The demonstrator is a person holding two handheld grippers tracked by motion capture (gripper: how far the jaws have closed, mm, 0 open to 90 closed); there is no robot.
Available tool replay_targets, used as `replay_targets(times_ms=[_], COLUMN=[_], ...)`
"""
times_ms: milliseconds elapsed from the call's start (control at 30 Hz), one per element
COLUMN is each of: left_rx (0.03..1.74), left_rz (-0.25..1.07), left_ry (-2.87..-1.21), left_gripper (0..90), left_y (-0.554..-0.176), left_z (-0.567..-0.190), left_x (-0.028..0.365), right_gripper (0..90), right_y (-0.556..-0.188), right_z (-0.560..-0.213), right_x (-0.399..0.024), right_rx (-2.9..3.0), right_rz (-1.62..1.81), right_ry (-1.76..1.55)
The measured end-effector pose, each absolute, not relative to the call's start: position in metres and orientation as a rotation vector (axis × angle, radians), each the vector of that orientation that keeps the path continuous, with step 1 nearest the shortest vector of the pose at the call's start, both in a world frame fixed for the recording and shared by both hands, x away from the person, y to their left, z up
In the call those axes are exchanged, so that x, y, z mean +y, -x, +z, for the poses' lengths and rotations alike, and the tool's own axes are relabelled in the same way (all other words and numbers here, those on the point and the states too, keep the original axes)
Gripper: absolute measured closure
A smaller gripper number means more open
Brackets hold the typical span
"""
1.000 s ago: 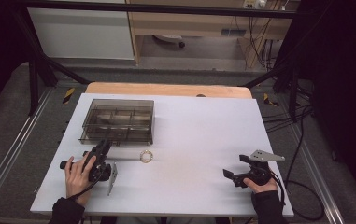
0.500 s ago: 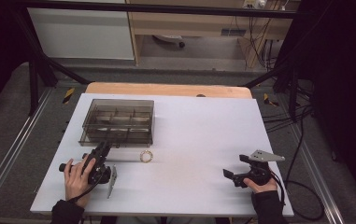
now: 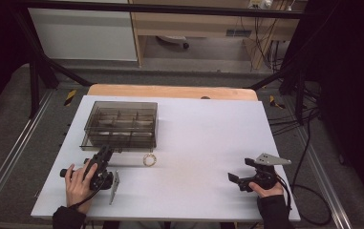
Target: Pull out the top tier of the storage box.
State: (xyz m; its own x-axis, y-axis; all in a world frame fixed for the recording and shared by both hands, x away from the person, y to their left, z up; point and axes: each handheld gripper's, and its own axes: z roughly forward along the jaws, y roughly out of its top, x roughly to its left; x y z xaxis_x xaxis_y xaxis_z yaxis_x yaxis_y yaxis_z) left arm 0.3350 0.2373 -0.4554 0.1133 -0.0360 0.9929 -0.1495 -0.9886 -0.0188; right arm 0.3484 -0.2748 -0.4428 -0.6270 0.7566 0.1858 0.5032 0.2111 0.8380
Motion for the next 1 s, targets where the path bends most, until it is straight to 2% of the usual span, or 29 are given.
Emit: replay_targets(times_ms=[733, 1000], left_rx=[-0.191, -0.194], left_rz=[2.019, 1.988], left_ry=[-2.280, -2.296], left_gripper=[59.8, 56.9], left_y=[-0.3321, -0.3325], left_z=[-0.4571, -0.4546], left_x=[0.2374, 0.2375], right_gripper=[0.9, 0.8], right_y=[-0.3482, -0.3482], right_z=[-0.4427, -0.4427], right_x=[-0.2750, -0.2749], right_rx=[2.221, 2.222], right_rz=[1.378, 1.377], right_ry=[-1.190, -1.191])
